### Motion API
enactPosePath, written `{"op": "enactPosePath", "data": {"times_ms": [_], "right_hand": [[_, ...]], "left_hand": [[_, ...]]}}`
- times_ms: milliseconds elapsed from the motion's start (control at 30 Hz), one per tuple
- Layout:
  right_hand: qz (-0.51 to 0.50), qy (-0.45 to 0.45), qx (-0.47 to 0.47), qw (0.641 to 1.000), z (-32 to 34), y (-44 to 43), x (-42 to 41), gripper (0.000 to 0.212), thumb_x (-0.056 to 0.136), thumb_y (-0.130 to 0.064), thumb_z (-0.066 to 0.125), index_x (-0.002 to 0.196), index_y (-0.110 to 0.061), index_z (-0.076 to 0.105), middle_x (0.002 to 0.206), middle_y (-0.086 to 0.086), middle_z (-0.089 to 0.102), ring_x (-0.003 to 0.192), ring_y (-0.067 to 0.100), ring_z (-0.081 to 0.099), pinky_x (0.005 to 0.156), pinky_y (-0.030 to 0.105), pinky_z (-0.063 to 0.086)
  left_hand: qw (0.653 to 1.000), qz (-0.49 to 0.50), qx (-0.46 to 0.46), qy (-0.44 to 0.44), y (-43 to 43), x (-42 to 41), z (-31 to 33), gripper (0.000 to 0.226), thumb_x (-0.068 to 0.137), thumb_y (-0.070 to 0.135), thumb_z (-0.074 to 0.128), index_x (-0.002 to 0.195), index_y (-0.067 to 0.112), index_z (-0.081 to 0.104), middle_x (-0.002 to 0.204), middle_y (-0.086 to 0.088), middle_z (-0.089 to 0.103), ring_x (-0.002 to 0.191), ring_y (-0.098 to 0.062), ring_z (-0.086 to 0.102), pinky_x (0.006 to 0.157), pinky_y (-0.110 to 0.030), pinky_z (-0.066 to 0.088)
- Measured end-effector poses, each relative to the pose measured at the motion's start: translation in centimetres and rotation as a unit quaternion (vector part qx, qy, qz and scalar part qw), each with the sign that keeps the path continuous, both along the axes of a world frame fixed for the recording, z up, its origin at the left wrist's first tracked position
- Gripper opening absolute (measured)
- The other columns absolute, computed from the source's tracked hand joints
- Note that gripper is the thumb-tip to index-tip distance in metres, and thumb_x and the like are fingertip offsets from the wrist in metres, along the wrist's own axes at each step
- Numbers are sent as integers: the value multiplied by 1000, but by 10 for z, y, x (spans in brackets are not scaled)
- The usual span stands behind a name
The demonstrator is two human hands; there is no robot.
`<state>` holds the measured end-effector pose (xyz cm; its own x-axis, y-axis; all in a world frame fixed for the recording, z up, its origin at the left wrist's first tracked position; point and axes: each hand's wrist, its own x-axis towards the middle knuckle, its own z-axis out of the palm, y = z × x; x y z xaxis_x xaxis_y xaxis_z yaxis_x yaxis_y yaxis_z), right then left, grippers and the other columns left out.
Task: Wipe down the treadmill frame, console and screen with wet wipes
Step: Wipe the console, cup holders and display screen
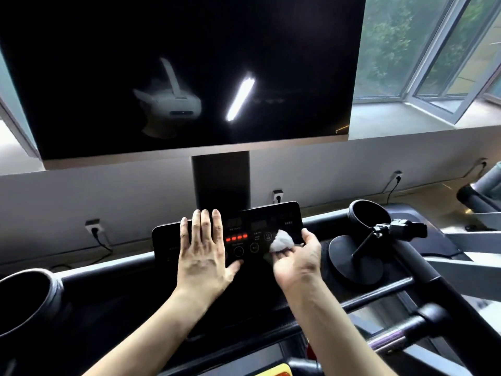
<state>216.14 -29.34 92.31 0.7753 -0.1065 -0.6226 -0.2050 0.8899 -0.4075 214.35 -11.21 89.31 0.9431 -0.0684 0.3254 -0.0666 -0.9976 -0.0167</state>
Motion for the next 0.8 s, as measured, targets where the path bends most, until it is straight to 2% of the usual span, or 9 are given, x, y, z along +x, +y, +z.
{"op": "enactPosePath", "data": {"times_ms": [100, 267, 333, 367, 400, 433, 600, 667, 800], "right_hand": [[55, 8, 28, 998, -1, -1, -11, 72, 100, -45, 50, 138, 15, 41, 135, 31, 54, 114, 36, 62, 102, 42, 50], [9, 17, 22, 1000, -7, -28, 0, 76, 98, -51, 50, 133, 15, 45, 148, 28, 46, 139, 40, 47, 119, 47, 36], [-17, 10, 9, 1000, -6, -22, 6, 65, 99, -51, 49, 128, 7, 53, 135, 19, 58, 123, 31, 62, 110, 39, 47], [-13, 3, 6, 1000, -2, -14, 5, 54, 99, -51, 49, 113, 1, 58, 113, 10, 64, 98, 22, 67, 95, 30, 53], [-2, 0, 15, 1000, 0, -3, 5, 45, 98, -52, 48, 95, -8, 56, 93, 3, 57, 77, 15, 62, 80, 24, 53], [19, 6, 13, 1000, -1, 7, 2, 44, 98, -54, 48, 88, -11, 53, 85, 2, 51, 69, 15, 56, 75, 23, 51], [97, -12, 0, 995, 1, 6, -13, 77, 98, -58, 49, 127, 13, 48, 117, 28, 61, 102, 36, 66, 85, 45, 57], [55, -24, -13, 998, -1, -20, -8, 76, 98, -58, 47, 126, 13, 50, 113, 29, 63, 111, 39, 62, 100, 47, 50], [-22, -39, -45, 998, -1, -38, 6, 60, 102, -56, 40, 106, 1, 61, 108, 18, 66, 98, 26, 66, 94, 33, 55]], "left_hand": [[1000, -5, -2, -3, 2, -1, 0, 129, 67, 72, 75, 158, -3, 25, 154, -27, 35, 148, -41, 29, 125, -58, 15], [1000, -12, -1, -9, 5, 0, -1, 128, 68, 74, 75, 158, -3, 25, 155, -26, 35, 148, -41, 30, 125, -57, 14], [1000, -10, -2, -6, 5, 0, -1, 128, 69, 74, 73, 159, -2, 24, 156, -26, 34, 149, -41, 28, 125, -57, 14], [1000, -9, -2, -5, 5, 0, -2, 128, 69, 75, 73, 159, -1, 23, 157, -26, 33, 150, -40, 27, 126, -57, 13], [1000, -8, -3, -3, 5, 0, -1, 127, 70, 75, 71, 160, -1, 22, 158, -25, 32, 150, -40, 26, 126, -57, 12], [1000, -9, -4, -2, 5, -1, -1, 127, 71, 75, 70, 160, -1, 21, 158, -25, 31, 151, -40, 25, 126, -56, 11], [1000, -12, 1, -1, 6, -1, -2, 127, 70, 75, 70, 160, -1, 22, 157, -25, 32, 150, -40, 27, 126, -56, 12], [1000, -13, 1, -4, 7, 0, -2, 128, 69, 76, 71, 160, 0, 22, 158, -24, 32, 150, -39, 27, 126, -55, 11], [1000, -16, 0, -4, 7, -1, -2, 128, 71, 76, 69, 161, 0, 18, 159, -24, 30, 151, -39, 25, 126, -56, 12]]}}
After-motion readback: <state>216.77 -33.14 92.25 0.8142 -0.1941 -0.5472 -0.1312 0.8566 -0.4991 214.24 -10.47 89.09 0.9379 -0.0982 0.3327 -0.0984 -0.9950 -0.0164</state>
